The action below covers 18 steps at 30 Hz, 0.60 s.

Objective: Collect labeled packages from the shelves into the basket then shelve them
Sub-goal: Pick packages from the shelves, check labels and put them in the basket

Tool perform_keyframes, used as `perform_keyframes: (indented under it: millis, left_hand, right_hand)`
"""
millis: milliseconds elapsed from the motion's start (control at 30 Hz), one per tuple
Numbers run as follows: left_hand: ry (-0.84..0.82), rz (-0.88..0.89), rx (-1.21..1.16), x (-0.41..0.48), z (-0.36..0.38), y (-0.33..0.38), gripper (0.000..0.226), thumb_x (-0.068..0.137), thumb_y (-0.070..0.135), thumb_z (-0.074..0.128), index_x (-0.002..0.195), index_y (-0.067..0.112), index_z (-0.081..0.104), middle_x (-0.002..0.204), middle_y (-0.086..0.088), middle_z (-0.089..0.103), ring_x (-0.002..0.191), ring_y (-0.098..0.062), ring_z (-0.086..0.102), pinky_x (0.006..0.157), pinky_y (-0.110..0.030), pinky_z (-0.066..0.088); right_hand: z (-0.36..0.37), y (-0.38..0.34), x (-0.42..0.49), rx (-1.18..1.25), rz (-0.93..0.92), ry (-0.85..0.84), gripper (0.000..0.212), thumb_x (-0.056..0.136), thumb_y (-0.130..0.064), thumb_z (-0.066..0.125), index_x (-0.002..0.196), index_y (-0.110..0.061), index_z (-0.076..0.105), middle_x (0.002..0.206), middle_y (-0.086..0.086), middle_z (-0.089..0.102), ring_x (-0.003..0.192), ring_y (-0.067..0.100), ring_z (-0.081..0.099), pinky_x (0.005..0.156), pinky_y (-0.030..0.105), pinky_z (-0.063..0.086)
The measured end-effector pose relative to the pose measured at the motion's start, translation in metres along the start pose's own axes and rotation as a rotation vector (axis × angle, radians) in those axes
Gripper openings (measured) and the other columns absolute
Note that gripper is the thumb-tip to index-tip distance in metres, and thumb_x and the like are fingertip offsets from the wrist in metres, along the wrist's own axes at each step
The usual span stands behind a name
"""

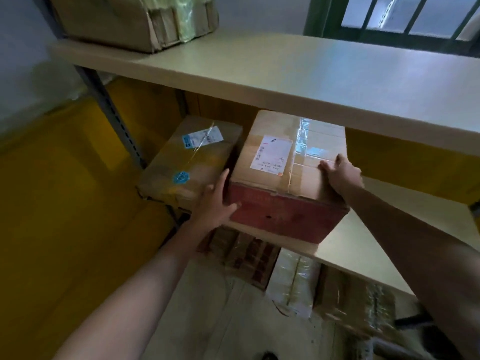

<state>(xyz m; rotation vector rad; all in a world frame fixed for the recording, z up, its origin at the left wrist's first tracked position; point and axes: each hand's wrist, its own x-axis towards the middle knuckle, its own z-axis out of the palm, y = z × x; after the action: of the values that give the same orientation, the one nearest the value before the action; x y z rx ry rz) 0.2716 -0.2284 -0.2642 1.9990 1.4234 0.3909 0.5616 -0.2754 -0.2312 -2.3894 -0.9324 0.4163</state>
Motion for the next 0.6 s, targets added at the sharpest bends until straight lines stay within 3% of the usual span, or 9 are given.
perform_keyframes:
  millis: [133,267,367,467,600]
  left_hand:
    - [0.087,0.027,-0.034,-0.006,-0.022,-0.044,0.075,0.081,0.03,0.062,0.143,0.034,0.019,0.139,-0.011,0.042,0.127,-0.029,0.04,0.105,-0.045,0.034]
    - [0.075,0.06,-0.083,-0.017,-0.047,-0.081,0.068,0.083,0.027,0.063,0.141,0.026,0.028,0.132,-0.003,0.052,0.122,-0.026,0.047,0.091,-0.028,0.033]
    - [0.066,0.125,-0.063,-0.031,-0.07,-0.11,0.058,0.082,0.024,0.062,0.135,0.026,0.038,0.12,0.0,0.054,0.119,-0.025,0.05,0.085,-0.025,0.034]
    - [0.031,0.114,-0.03,-0.049,-0.086,-0.143,0.052,0.085,0.021,0.06,0.133,0.019,0.043,0.126,-0.008,0.053,0.117,-0.023,0.05,0.087,-0.026,0.035]
    - [-0.039,0.051,0.014,-0.073,-0.09,-0.181,0.044,0.087,0.014,0.057,0.13,0.012,0.047,0.127,-0.012,0.052,0.115,-0.024,0.05,0.086,-0.025,0.035]
  right_hand:
    - [0.002,-0.012,-0.021,-0.111,-0.104,0.151,0.058,0.089,-0.037,0.057,0.133,-0.004,0.04,0.132,0.028,0.044,0.125,0.04,0.039,0.105,0.047,0.033]
    - [0.019,-0.042,-0.085,-0.03,-0.341,0.164,0.067,0.089,-0.03,0.059,0.146,-0.013,0.028,0.154,0.013,0.024,0.142,0.028,0.021,0.112,0.036,0.022]
    - [0.049,-0.072,-0.137,0.017,-0.471,0.166,0.061,0.085,-0.022,0.064,0.139,-0.01,0.04,0.146,0.015,0.037,0.133,0.03,0.035,0.107,0.038,0.032]
    - [0.087,-0.09,-0.187,0.065,-0.487,0.148,0.047,0.081,-0.017,0.066,0.125,-0.009,0.052,0.128,0.015,0.05,0.113,0.032,0.053,0.086,0.037,0.047]
    - [0.135,-0.088,-0.228,0.021,-0.452,-0.066,0.037,0.081,-0.014,0.063,0.118,-0.008,0.057,0.113,0.013,0.059,0.104,0.032,0.058,0.081,0.037,0.047]
